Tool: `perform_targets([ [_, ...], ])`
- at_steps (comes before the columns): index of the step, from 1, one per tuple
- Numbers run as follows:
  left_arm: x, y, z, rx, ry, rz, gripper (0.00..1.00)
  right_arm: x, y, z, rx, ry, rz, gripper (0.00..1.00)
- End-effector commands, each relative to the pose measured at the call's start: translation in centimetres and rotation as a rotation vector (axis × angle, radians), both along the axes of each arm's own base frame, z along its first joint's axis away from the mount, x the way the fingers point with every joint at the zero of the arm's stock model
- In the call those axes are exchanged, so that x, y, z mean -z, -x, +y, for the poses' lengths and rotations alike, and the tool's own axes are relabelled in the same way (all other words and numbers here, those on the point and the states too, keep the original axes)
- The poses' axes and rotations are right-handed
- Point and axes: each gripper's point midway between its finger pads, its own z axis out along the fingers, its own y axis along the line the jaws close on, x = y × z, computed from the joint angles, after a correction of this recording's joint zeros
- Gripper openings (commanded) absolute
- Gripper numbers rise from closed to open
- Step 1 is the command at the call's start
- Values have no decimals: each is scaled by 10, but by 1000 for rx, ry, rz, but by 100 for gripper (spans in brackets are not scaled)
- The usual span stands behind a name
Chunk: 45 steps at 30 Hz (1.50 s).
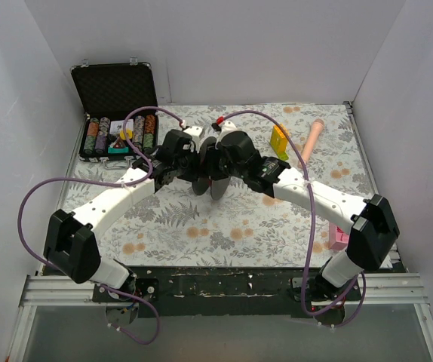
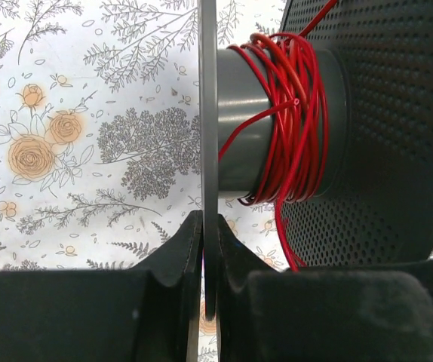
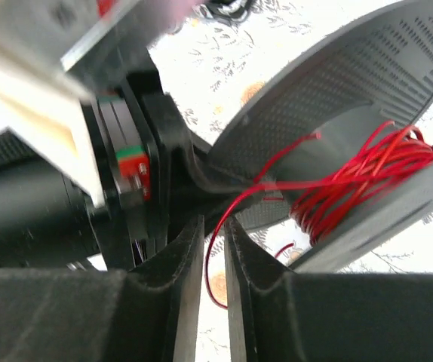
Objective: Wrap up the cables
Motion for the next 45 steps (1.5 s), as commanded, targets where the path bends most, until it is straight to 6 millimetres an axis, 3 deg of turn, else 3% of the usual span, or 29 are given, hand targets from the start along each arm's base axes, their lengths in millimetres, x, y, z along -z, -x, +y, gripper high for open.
perform_targets([
  [1,-71,-36,-9,-41,202,-183,0,14,13,-9,4,106,-12,28],
  [8,-74,-52,-2,-40,248,-173,0,12,39,3,-81,91,-21,38],
  [14,-72,-58,2,-39,270,-155,0,9,55,-4,-116,74,-13,45],
  [23,-73,-58,3,35,356,-90,0,24,95,-36,-259,117,-3,61],
  [24,-73,-57,3,42,362,-87,0,29,98,-41,-269,134,-1,66],
  [29,-74,-56,2,70,384,-73,0,55,106,-68,-261,211,26,68],
  [34,-81,-50,1,124,412,-71,0,64,96,-93,-210,182,13,69],
  [39,-83,-34,-8,240,443,-36,0,44,77,-121,-180,75,-72,72],
  [45,-57,-20,-15,268,483,107,0,40,52,-168,-84,30,-105,75],
])
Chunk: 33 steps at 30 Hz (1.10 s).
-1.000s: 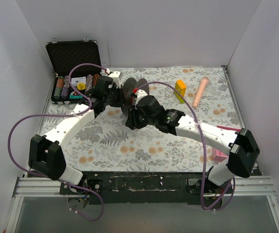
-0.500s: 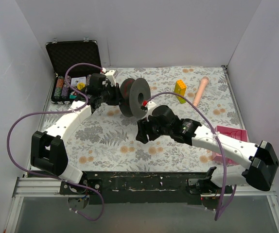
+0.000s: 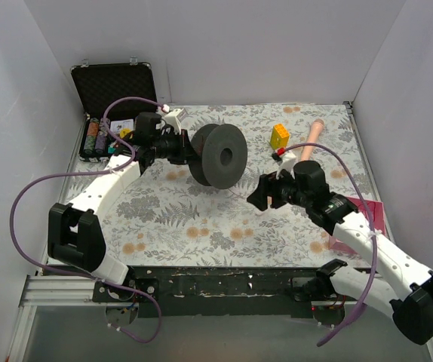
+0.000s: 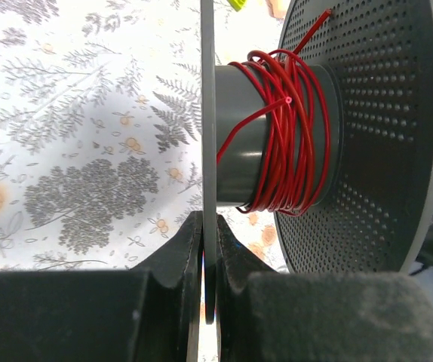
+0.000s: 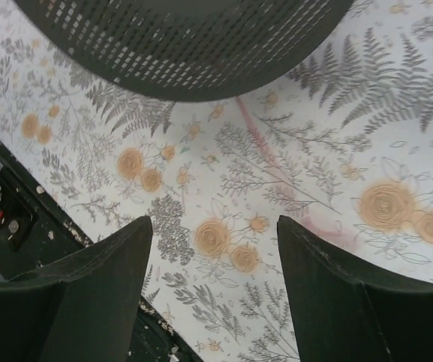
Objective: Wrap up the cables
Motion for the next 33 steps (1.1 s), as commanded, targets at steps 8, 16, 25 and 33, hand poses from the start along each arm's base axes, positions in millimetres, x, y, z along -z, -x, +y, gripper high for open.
perform_targets([
  [8,10,7,-14,88,118,168,0,45,-18,-41,64,97,42,71],
  [16,3,7,-10,74,114,125,0,47,31,18,-149,119,-35,80],
  [25,-92,-4,-1,20,128,-125,0,-20,49,61,-206,-32,-352,81],
  [33,-218,7,13,-28,161,-416,0,-61,39,62,-183,-251,-539,92],
])
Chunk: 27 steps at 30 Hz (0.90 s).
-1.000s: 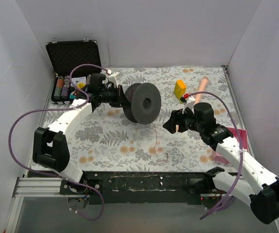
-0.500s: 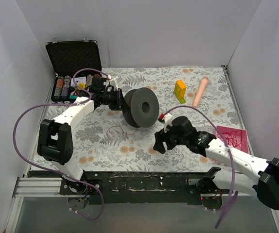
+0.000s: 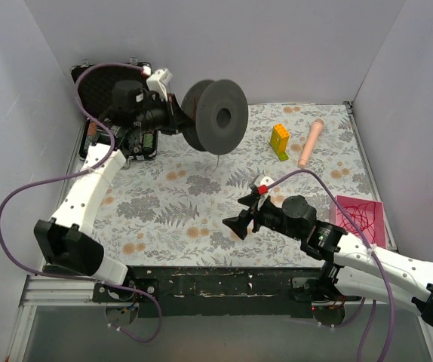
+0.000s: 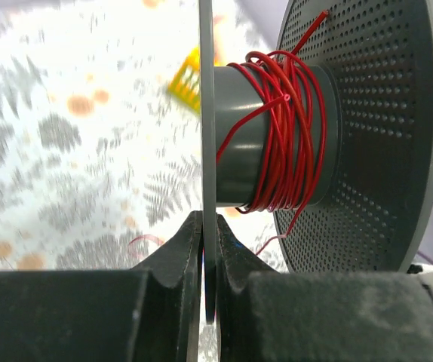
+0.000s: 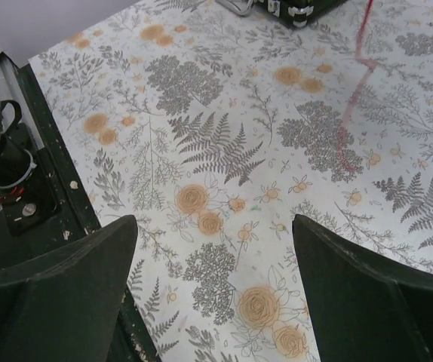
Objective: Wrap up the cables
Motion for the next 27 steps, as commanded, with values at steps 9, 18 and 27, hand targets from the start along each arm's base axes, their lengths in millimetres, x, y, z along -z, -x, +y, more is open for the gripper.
perform_targets([
  [9,-216,59,16,30,134,-499,0,-64,-59,-16,47,-276,-155,94],
  [18,-254,73,16,49,166,-591,0,-90,-60,26,-170,-318,-48,93],
  [27,-264,84,15,79,188,-598,0,-128,-51,52,-210,-517,55,91],
])
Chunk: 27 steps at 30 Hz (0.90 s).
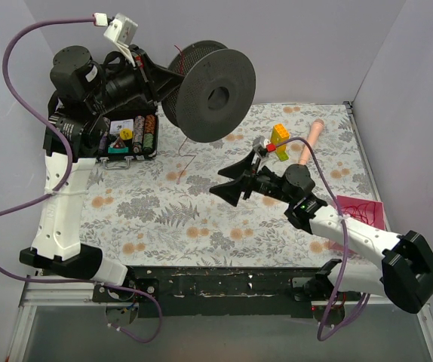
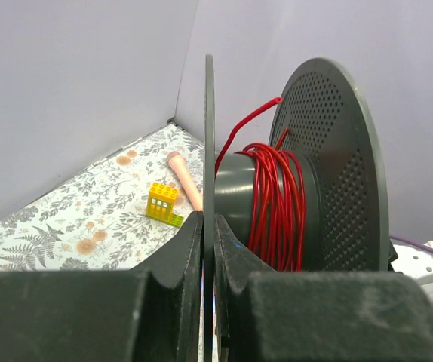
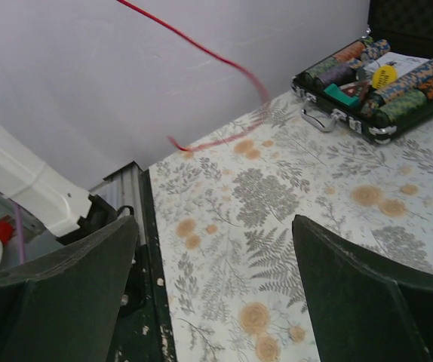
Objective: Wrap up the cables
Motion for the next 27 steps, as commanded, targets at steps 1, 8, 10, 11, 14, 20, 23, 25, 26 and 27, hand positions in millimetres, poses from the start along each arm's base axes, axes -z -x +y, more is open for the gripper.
perform_targets([
  [1,-33,23,2,35,42,-86,0,-50,-4,15,-8,-130,17,91],
  [8,-35,26,0,51,51,-84,0,-31,-49,32,121,-137,107,91],
  [10,-17,15,-1,36,26,-58,0,-25,-58,35,137,-125,112,90],
  [11,-1,4,0,7,9,-28,0,-23,-60,36,140,-119,122,89],
  [14,50,-21,2,-53,-47,52,0,-13,-55,32,131,-113,131,90],
  [20,42,-9,-6,22,5,62,0,12,-50,29,131,-86,161,90],
  [23,28,-5,-6,28,23,42,0,20,-53,32,129,-72,161,90],
  [25,23,-3,-6,30,27,32,0,22,-53,36,108,-74,163,90],
  [26,21,-2,-6,29,30,29,0,26,-52,39,92,-81,171,89],
  [27,19,-2,-6,27,33,24,0,24,-49,40,71,-111,173,88],
])
